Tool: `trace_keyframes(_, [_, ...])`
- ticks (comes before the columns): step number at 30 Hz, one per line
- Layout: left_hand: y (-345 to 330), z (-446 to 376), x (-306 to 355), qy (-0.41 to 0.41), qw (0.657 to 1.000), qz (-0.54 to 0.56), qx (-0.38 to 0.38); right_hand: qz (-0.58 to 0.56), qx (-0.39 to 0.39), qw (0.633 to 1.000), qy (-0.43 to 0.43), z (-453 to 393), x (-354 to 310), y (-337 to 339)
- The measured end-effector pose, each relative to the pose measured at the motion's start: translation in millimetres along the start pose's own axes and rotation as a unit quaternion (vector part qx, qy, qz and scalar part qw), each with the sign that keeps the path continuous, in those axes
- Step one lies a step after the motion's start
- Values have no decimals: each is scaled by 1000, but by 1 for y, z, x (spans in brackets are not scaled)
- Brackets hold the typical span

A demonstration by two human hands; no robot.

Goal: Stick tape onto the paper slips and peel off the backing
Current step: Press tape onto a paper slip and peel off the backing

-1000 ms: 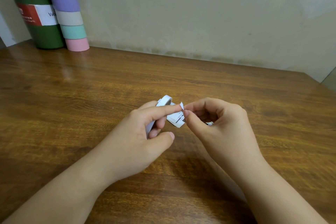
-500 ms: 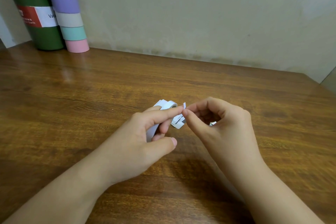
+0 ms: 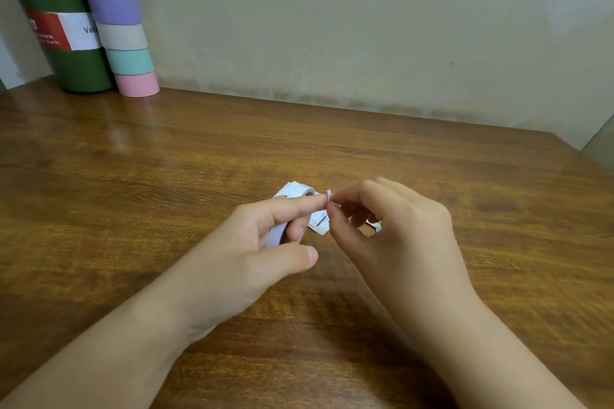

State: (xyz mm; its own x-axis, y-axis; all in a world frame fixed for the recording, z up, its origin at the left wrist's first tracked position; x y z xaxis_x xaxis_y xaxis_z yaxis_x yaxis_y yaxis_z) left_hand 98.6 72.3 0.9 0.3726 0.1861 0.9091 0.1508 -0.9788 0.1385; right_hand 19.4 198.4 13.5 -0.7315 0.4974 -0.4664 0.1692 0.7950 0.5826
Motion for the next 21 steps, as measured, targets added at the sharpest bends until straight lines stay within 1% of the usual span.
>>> trace_keyframes(2, [0,-1,0,1,1000,-4,8,-3,-1,1000,-5,0,0,0])
trace_keyframes(5, [0,-1,0,-1,1000,-6,17,-41,-12,999,-25,-2,2,0])
trace_keyframes(9, [1,-1,-1,3,1000,-7,6,-48,-17,998,-32,-3,3,0])
trace_keyframes(13, [0,-1,0,4,1000,-8,7,-6,2,1000,6,-2,3,0])
trace_keyframes(18, [1,1,0,1,1000,-1,-19,57,46,995,62,-1,-1,1])
trace_keyframes(21, [1,1,-2,2,1000,-9,-29,74,56,993,72,0,0,1])
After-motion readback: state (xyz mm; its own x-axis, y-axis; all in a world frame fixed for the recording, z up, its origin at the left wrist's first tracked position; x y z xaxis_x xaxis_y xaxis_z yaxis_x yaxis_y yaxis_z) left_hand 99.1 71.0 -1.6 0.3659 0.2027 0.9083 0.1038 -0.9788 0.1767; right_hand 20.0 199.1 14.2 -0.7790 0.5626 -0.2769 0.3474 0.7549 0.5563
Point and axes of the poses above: each hand's wrist, its own z-axis away from the middle knuckle, its own y-axis out of the back of the hand, x = y × z, the point moved 3 cm from there along -z, towards the middle knuckle, and after that the axes turned 15 degrees about -y, right-handed, at the moved point
